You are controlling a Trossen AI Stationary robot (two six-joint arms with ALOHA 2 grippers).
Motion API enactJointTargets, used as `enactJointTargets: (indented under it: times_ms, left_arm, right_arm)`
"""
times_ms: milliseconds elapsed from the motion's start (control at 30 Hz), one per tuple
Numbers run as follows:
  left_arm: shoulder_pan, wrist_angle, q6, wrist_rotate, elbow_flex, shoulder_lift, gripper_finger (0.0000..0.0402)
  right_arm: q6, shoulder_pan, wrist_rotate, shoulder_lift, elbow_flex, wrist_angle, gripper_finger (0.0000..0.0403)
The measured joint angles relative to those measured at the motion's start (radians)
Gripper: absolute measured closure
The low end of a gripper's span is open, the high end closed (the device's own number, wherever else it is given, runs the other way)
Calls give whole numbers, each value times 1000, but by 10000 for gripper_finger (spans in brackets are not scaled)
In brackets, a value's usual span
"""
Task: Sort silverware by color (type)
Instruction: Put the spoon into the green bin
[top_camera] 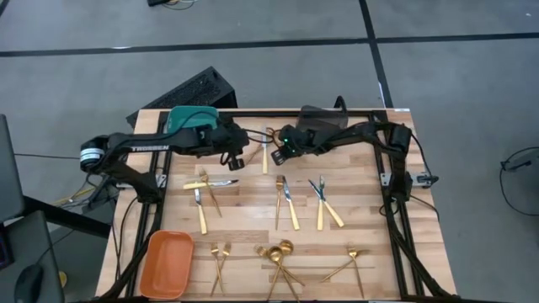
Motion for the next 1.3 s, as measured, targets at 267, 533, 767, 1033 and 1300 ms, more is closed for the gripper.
enactJointTargets:
  times_ms: [267,533,767,1033,1300]
  left_arm:
    - [-9,-65,-41,-12,-1,-10,315]
    - [-8,-91,-78,-15,-1,-9,315]
    - [-8,-89,-83,-15,-1,-9,315]
    - [-8,-87,-99,-16,-1,-9,315]
    - [-24,-88,-109,-16,-1,-8,315]
  right_arm:
    - [-98,4,132,-93,6,-258,261]
    - [-121,-3,183,-193,-125,-357,261]
    - [-54,-75,252,-343,-331,-356,261]
    - [4,-178,308,-545,-477,-363,262]
    - [7,-72,209,-653,-479,-191,271]
